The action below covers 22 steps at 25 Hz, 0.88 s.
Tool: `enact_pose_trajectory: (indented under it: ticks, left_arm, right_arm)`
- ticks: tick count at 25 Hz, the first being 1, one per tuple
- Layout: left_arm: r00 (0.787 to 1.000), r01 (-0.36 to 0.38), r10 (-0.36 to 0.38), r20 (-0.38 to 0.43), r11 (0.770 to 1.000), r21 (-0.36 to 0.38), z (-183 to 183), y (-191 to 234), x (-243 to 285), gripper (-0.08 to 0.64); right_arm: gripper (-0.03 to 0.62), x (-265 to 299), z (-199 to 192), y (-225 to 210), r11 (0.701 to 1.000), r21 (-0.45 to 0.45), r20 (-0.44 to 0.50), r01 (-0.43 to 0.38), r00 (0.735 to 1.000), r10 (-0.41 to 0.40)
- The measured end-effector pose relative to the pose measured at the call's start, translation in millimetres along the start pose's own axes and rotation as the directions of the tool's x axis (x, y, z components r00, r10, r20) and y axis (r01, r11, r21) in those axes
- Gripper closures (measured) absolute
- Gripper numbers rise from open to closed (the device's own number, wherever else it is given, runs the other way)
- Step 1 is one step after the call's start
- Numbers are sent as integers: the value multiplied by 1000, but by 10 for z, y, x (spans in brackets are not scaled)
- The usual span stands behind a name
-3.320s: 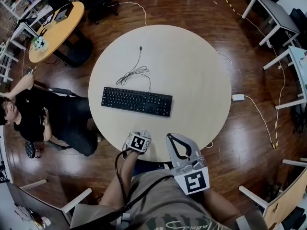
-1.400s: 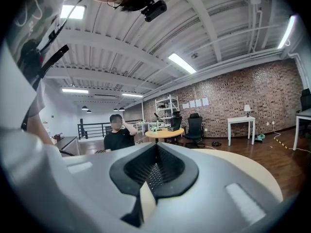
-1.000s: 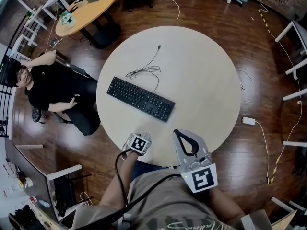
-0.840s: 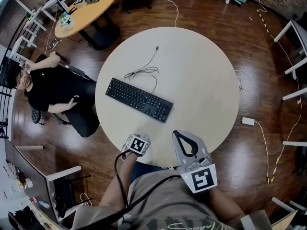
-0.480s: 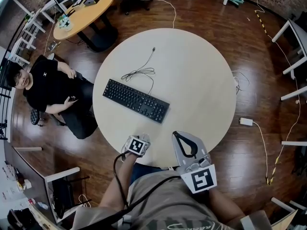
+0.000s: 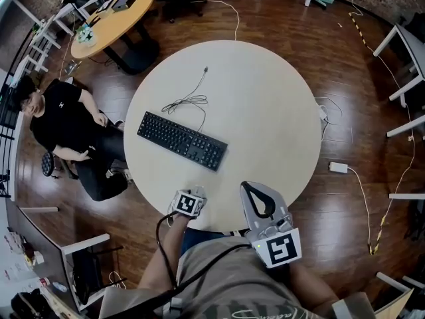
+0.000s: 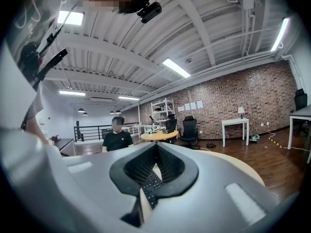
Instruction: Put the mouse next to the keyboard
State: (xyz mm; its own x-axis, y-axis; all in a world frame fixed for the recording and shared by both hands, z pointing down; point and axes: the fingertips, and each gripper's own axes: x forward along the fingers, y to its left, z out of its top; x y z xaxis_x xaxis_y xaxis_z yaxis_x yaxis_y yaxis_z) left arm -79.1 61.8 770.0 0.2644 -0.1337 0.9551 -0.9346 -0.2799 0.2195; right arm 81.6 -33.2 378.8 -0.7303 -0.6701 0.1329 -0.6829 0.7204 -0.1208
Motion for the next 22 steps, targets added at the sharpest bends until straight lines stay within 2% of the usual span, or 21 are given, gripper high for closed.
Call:
enact_pose_trajectory:
  ticks: [13, 22]
  left_arm:
    - [1000, 15, -13, -21, 998, 64, 138, -321, 123, 222]
    - [1000, 17, -15, -18, 998, 67, 179, -396, 136, 222]
  right_arm:
    - [587, -239, -8, -248, 999, 5, 29, 54, 998, -54]
    - [586, -285, 0, -295, 997, 19, 27, 70, 997, -70]
